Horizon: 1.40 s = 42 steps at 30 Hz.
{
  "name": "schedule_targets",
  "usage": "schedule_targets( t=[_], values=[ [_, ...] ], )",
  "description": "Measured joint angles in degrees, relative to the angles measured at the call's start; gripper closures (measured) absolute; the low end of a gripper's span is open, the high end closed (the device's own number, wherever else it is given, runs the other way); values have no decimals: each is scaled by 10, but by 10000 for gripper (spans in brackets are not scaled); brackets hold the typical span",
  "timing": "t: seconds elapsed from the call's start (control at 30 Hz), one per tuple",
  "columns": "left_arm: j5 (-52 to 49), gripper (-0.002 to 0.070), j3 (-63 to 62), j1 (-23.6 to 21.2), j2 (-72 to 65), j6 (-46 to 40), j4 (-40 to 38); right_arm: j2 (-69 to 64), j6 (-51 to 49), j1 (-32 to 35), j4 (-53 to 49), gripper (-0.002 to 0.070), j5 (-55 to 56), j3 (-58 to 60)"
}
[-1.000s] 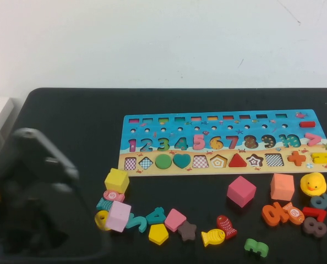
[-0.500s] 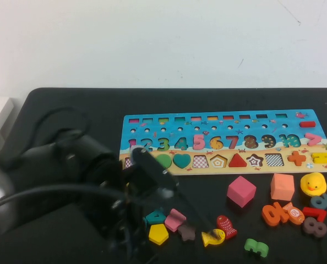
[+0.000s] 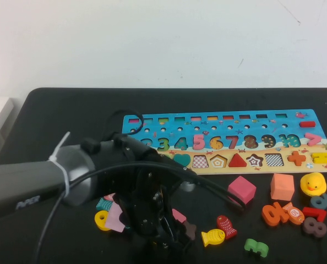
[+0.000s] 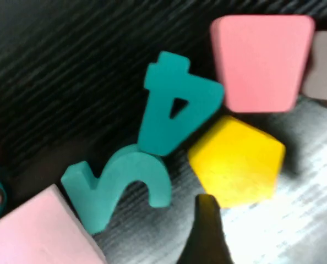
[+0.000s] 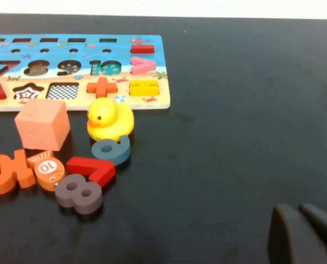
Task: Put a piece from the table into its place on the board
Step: Pick up the "Pentagon", then place the "five-pointed star" into the hole of the five-pointed star
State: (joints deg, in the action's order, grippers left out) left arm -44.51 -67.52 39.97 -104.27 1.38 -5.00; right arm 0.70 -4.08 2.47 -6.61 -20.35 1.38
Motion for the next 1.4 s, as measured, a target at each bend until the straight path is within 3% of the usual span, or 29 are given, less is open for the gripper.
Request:
schedule_targets(
  t=[0.23,0.73,0.93,1.2,1.4],
  values=[
    [30,276,0,0,-19,31,29,0,0,0,0,657,0,0],
    [47,293,-5,0,-44,49,30,0,0,0,0,658,0,0],
    [31,354,-12,0,-44,46,33,0,0,0,0,657,0,0],
    [-23,354,-77,12,16,-23,36,0,0,0,0,657,-1,0],
    [-116,354,-202,12,-7,-148,41,0,0,0,0,657,-1,0]
  ],
)
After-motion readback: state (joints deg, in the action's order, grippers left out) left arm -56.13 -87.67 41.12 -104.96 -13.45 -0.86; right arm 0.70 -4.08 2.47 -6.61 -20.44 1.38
